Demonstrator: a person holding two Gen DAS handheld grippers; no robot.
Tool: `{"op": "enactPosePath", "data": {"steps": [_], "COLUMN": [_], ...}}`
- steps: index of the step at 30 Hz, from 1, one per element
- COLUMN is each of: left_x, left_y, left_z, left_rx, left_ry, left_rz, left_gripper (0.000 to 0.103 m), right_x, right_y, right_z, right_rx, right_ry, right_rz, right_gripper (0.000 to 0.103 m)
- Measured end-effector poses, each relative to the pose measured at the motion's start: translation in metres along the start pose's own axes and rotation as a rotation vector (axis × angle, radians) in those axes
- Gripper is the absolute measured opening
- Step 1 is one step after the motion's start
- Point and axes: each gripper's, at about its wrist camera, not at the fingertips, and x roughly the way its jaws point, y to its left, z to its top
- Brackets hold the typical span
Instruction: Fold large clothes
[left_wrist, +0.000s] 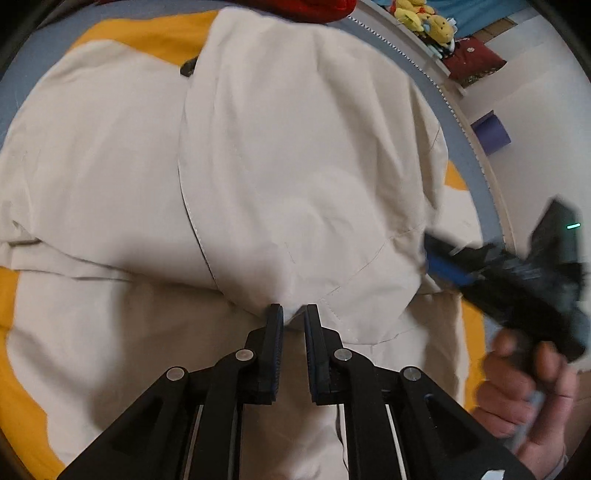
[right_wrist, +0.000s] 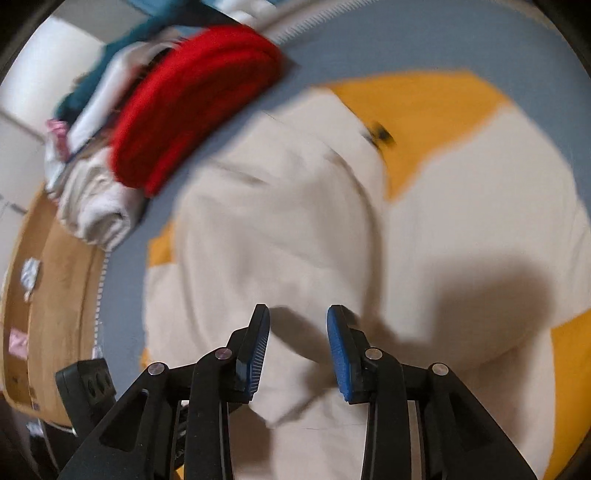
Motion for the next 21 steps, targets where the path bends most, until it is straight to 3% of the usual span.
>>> {"op": "enactPosePath", "data": {"steps": [1,4,9,14,17,21], "left_x": [-0.009,-0.032,-0.083,-0.157,-0.201,-0.236], "left_y": [-0.004,-0.013,-0.034,-0.060,-0.063,-0.067], "left_z": [0.003,0.007,0.000,-0.045,-0.080,-0.130], "left_rx": [0.031,0.084,0.185,0.321,0.313,0.305], "left_ry": [-0.022,-0.077,-0.186,-0.351,-0.422,-0.460], "left_rz": [0.008,0.027,0.050,0.093,0.081,0.086], "left_gripper": [0.010,0.010,0.010,0.010,0.010,0.010], "right_x": [0.006,0.005,-0.037,-0.116,-0.173,-0.237], "right_y": [-0.007,-0.018,-0.001,0.046,0.080,0.119], "right_z": [0.000,0.002,0.010,0.005,-0.014,-0.051], "right_rx": [0.019,0.078,0.025,-0.122,-0.245,-0.360], "right_ry": [0.019,0.020,-0.126,-0.363,-0.492,-0.604], "right_rz": [-0.062,-0.069,-0.137,-0.116,-0.090,-0.058], "right_gripper": [0.034,0.034,0.034,0.034,0.034,0.034]}}
